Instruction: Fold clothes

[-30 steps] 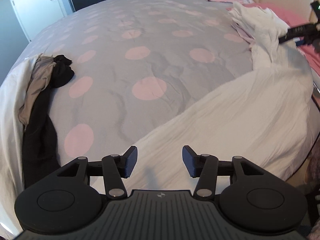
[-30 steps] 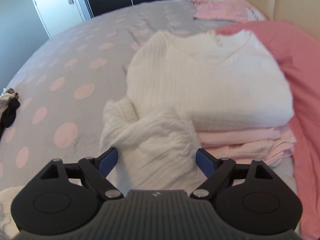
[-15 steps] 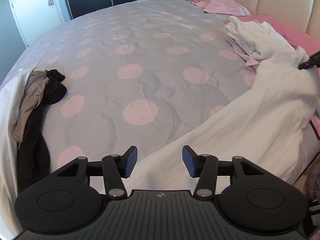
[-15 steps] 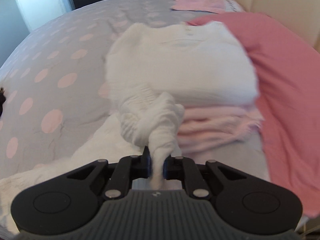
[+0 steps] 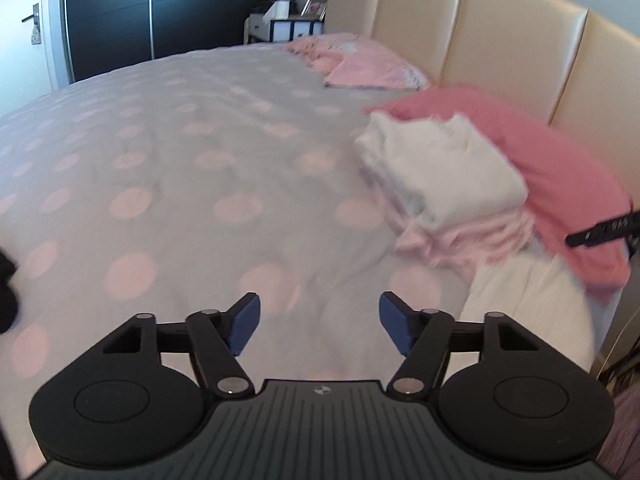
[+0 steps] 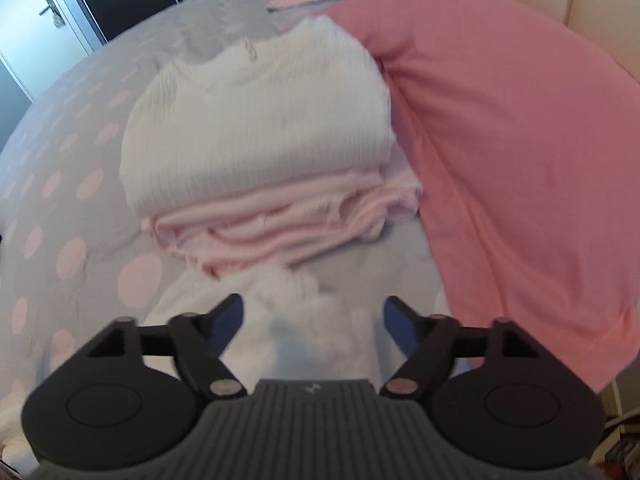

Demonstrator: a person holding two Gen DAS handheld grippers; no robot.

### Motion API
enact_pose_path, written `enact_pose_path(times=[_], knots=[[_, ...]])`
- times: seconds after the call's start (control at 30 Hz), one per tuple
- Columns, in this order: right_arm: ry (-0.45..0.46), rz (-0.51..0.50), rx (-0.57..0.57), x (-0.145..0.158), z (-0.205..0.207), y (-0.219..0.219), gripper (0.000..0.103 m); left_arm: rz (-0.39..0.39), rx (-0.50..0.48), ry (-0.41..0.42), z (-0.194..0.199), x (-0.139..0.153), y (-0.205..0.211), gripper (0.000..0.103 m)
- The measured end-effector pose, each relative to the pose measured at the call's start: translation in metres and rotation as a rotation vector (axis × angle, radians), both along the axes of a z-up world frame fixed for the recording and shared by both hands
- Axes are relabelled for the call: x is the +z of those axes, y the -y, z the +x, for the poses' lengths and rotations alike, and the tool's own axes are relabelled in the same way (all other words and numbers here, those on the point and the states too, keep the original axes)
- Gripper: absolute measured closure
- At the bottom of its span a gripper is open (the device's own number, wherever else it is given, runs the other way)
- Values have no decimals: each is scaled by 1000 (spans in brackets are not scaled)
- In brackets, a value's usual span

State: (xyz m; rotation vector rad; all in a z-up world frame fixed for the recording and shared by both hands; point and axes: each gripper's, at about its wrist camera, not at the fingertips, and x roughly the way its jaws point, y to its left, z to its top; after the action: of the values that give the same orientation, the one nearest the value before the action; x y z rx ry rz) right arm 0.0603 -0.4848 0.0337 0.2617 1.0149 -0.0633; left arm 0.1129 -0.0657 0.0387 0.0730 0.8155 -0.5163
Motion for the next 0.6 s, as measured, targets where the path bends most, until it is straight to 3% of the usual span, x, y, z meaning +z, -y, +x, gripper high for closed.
enact_pose_path(times=[0.13,0.23,0.37,0.6], knots=[[53,99,-55,-4,31,35,6,-120,4,-12,36,0,47,29],[62,184,-115,-21,55,59,6,-198,3,-37,63,-10,82,29],[46,301,-191,-49,82,85,6,-247,34,-170,102,-49,120,29],[17,478,-291,-96,106,107,5,-313,80,-284,146,-110,141,28]])
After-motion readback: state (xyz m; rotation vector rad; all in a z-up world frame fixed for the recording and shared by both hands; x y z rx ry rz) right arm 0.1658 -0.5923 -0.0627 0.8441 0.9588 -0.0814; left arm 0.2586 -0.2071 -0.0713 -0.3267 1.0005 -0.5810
